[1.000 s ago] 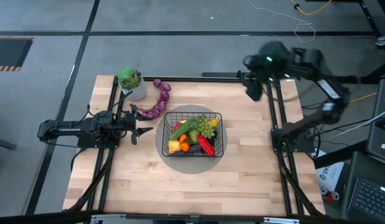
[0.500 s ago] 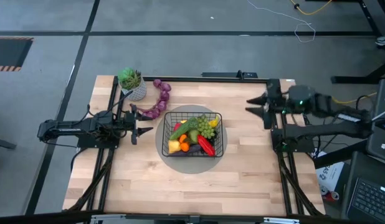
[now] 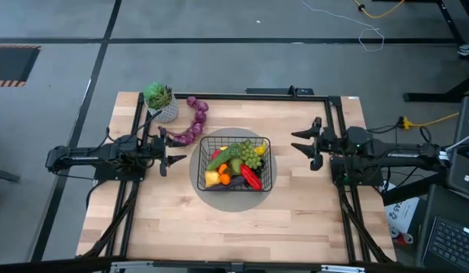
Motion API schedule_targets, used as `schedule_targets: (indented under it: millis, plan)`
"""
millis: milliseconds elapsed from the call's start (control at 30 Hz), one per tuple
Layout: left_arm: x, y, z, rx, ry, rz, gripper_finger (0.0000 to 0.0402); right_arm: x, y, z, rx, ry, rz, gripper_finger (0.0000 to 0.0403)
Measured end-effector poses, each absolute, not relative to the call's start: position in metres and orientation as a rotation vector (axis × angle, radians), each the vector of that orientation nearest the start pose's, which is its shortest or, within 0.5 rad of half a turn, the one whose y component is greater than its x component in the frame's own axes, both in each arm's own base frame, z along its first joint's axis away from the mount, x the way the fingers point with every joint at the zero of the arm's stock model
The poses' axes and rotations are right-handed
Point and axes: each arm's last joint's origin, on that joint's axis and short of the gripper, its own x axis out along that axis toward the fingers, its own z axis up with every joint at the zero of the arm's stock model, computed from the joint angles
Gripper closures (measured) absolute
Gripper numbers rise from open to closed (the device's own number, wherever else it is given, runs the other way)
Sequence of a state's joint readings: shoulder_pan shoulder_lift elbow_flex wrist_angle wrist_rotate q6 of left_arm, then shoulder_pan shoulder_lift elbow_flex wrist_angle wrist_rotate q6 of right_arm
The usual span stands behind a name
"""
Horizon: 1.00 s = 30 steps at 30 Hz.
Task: Build produce basket
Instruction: Put the purple garlic into the black wire basket
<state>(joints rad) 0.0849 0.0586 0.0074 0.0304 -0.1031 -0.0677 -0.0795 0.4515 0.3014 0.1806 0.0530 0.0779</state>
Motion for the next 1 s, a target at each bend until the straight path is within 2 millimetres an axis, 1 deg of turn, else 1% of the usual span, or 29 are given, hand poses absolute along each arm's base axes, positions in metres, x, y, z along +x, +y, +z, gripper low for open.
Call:
schedule_targets:
  millis: [200,300,467,633,900,1000]
  plan:
    - [0.100,0.012,0.164,-0.067,0.015,0.189,0.0188,0.113,-0.011,0.248,-0.021,-0.137,-0.139,0.0219]
    - [0.100,0.012,0.164,-0.067,0.015,0.188,0.0188,0.110,-0.010,0.236,-0.056,-0.119,-0.143,0.0219]
    - [0.100,0.012,0.164,-0.067,0.015,0.189,0.0188,0.107,-0.010,0.217,0.020,-0.112,-0.138,0.0219]
    - [0.100,0.012,0.164,-0.067,0.015,0.189,0.0188,0.104,-0.010,0.208,0.043,-0.105,-0.137,0.0219]
    - [0.100,0.012,0.164,-0.067,0.015,0.189,0.0188,0.105,-0.010,0.180,0.095,-0.033,-0.138,0.0219]
    - [0.100,0.012,0.164,-0.067,0.014,0.189,0.0188,0.104,-0.010,0.174,0.096,-0.027,-0.139,0.0219]
